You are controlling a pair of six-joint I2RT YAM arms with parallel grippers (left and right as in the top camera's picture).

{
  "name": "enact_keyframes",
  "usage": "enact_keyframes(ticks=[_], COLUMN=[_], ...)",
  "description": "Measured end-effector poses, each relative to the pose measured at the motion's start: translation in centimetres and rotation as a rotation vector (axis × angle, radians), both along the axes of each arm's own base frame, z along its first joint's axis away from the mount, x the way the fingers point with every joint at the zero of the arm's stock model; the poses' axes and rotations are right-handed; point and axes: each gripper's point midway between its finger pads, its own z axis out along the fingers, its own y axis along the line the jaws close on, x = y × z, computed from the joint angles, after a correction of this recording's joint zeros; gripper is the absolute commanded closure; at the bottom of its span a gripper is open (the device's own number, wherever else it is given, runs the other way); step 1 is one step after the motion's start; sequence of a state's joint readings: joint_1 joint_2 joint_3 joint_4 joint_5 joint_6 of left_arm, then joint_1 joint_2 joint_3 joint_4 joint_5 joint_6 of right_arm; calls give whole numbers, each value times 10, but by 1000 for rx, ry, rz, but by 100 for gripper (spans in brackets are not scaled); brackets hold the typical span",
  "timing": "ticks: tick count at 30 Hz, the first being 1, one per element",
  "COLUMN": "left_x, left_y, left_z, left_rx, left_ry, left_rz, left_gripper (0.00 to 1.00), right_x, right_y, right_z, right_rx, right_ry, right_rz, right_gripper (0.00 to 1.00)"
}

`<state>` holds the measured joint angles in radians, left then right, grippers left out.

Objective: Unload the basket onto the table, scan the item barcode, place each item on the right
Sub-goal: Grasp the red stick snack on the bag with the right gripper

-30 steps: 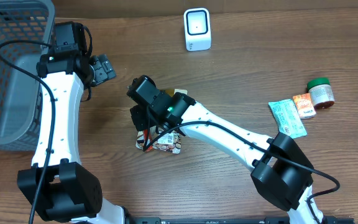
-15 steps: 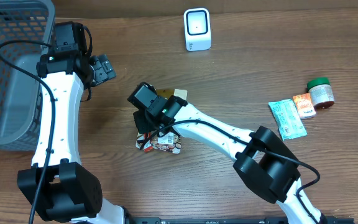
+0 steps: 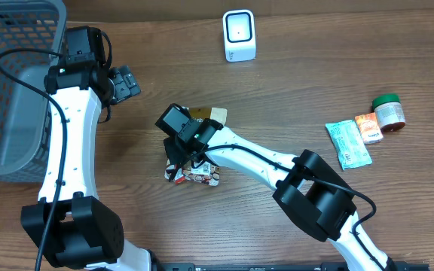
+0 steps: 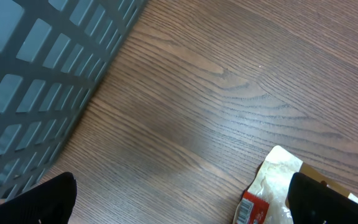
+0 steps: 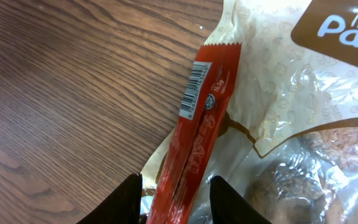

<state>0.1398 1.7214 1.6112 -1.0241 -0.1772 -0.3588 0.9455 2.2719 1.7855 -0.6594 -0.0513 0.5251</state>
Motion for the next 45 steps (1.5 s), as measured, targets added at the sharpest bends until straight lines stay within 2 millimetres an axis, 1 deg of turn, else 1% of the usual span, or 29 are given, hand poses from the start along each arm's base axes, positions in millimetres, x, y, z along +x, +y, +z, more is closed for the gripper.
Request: enact_keyframes(ticks=[6,12,14,15,18,19,20,21,23,31,35,38,41,43,45], left_x=[0,0,0,0,0,0,0,0,0,0,0,0,0,0,0], left_y=[0,0,0,0,0,0,0,0,0,0,0,0,0,0,0], left_z=[0,0,0,0,0,0,0,0,0,0,0,0,0,0,0], left_rx=[0,0,0,0,0,0,0,0,0,0,0,0,0,0,0], left_ry=[0,0,0,0,0,0,0,0,0,0,0,0,0,0,0], left_rz=[0,0,0,0,0,0,0,0,0,0,0,0,0,0,0], left_gripper=[0,0,0,0,0,0,0,0,0,0,0,0,0,0,0], right_x=[-7,-21,-25,-26,-29,-29,-29,-29,-28,-25,-21,-14,-7,-3,0], right_y=[1,9,10,9,7,7,7,7,7,6,3,-1,-9,-18,-29], right_z=[-11,-11,-12,-12,-14,-14,-14,-14,-14,-13,-12,-1,22,41,53], right_rx=[-24,-27,-30,-34,-47,-47,-48,-49,-48,-43,-31,-11,5,9,2], right_ry=[15,16,19,21,30,31,31,29,29,32,42,32,4,-16,-20], right_rz=[11,39,45,46,46,46,47,51,49,37,67,98,130,145,149], right_gripper=[63,64,65,67,69,73,80,83,96,96,96,96,96,96,96])
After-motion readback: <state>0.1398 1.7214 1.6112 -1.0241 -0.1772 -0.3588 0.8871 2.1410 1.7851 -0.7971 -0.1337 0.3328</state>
